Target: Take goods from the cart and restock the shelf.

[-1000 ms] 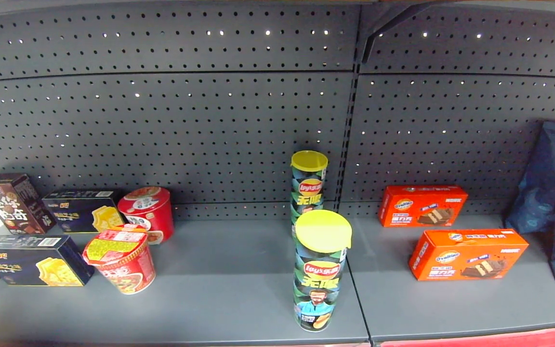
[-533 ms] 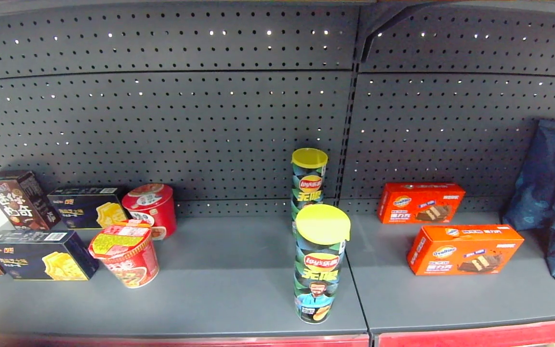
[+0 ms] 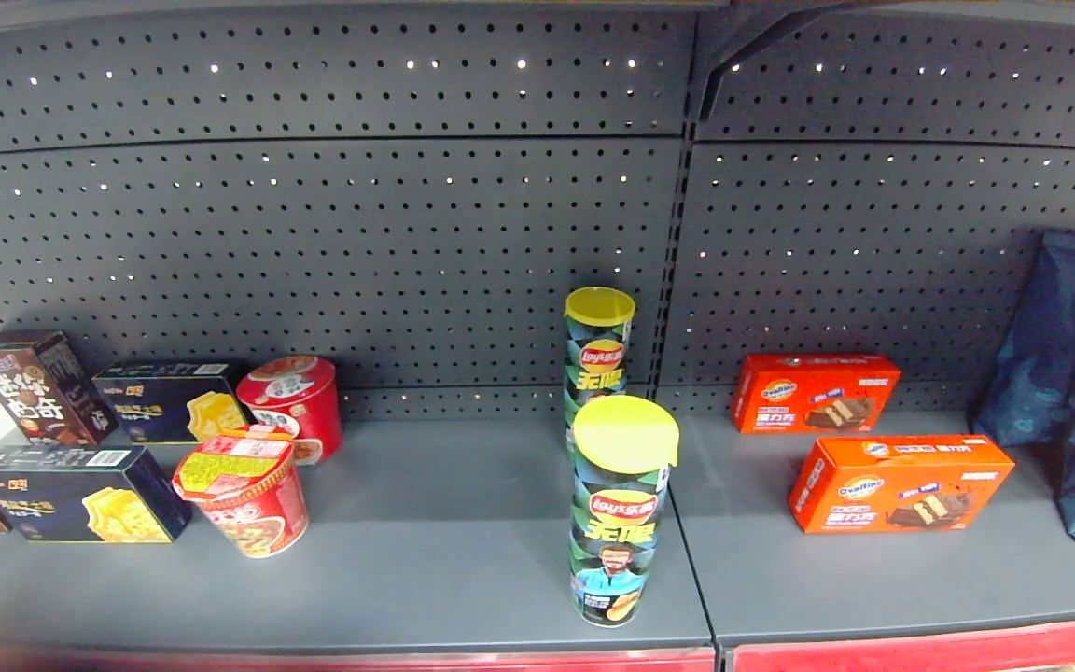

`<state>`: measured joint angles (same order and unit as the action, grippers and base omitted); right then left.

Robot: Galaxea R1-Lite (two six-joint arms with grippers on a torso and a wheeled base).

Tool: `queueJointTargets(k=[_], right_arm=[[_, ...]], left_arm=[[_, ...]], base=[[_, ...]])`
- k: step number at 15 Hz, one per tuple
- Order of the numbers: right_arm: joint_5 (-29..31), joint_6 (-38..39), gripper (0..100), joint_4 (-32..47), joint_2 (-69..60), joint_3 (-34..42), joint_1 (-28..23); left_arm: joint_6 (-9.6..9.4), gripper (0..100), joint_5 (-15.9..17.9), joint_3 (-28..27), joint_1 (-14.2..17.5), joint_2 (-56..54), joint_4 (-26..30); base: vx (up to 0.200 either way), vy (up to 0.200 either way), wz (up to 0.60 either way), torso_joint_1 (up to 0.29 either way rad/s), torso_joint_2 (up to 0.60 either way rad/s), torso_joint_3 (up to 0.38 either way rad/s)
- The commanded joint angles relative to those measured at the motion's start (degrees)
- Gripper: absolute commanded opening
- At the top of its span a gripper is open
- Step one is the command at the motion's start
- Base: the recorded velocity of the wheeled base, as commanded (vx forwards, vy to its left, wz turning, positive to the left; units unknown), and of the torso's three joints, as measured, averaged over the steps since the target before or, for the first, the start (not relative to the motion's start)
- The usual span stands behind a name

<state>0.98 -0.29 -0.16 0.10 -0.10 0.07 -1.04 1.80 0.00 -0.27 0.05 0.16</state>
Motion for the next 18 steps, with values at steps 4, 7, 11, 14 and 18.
queueJointTargets(k=[4, 7, 11, 14, 18], right_arm=[[-0.01, 0.03, 100, -0.02, 0.08, 0.01, 0.01], [-0.01, 0.03, 100, -0.02, 0.08, 0.01, 0.01], [-0.01, 0.03, 100, -0.02, 0.08, 0.01, 0.01], [-0.01, 0.03, 100, -0.02, 0.08, 0.01, 0.01], [-0.01, -0.06, 100, -0.02, 0.08, 0.01, 0.01]], left_arm=[[-0.11, 100, 0.04, 0.0, 0.0, -0.05, 0.02], [0.07, 100, -0.05, 0.0, 0.0, -0.05, 0.02], [-0.02, 100, -0.05, 0.0, 0.0, -0.05, 0.02], [-0.02, 100, -0.05, 0.0, 0.0, -0.05, 0.02], [-0.72, 100, -0.13, 0.0, 0.0, -0.05, 0.02]], base=[[0.0, 0.0, 0.15, 0.001, 0.0, 0.001], [0.0, 0.0, 0.0, 0.0, 0.0, 0.0], [0.0, 0.0, 0.0, 0.0, 0.0, 0.0], [0.0, 0.0, 0.0, 0.0, 0.0, 0.0], [0.0, 0.0, 0.0, 0.0, 0.0, 0.0]])
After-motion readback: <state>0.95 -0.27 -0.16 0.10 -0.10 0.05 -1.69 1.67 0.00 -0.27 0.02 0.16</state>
